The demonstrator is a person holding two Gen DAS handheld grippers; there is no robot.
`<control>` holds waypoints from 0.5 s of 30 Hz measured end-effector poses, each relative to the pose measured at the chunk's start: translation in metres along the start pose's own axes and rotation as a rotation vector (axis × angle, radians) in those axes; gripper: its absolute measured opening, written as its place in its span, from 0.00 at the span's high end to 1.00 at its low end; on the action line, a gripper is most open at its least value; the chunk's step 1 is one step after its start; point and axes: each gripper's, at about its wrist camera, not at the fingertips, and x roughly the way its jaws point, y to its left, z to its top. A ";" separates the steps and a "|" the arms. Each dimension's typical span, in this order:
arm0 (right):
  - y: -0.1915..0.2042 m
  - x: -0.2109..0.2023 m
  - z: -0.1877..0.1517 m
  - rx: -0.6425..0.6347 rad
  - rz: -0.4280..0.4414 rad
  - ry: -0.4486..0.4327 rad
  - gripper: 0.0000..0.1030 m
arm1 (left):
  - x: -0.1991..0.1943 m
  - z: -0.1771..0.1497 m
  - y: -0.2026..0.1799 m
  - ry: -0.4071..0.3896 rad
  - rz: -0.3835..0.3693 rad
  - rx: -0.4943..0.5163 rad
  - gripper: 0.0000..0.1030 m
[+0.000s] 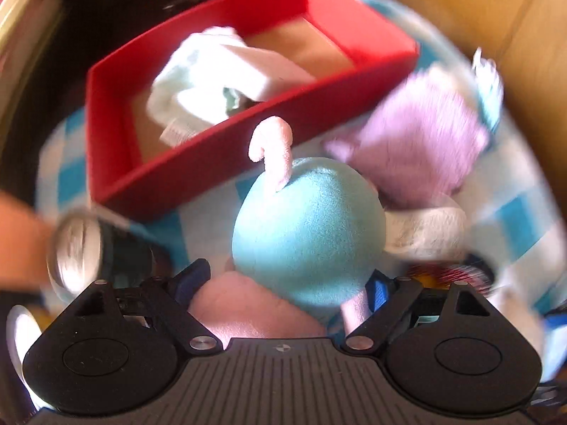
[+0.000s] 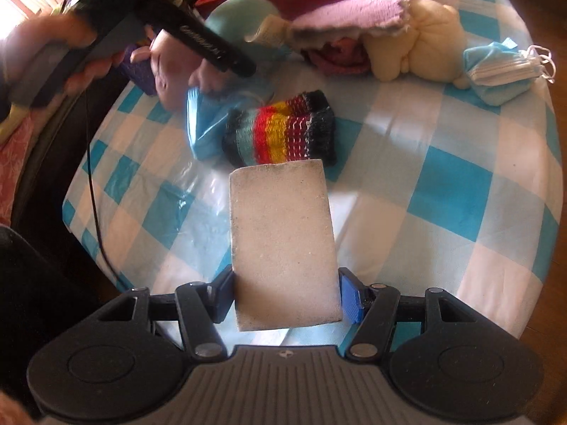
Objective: Organize soft objects
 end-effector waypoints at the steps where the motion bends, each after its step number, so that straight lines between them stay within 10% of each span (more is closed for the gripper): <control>1: 0.000 -0.002 0.001 0.003 -0.002 -0.012 0.64 | -0.006 -0.006 0.004 -0.027 -0.012 -0.048 0.19; 15: 0.010 -0.017 0.013 0.029 0.011 -0.087 0.64 | -0.074 -0.083 0.018 -0.252 -0.153 -0.437 0.19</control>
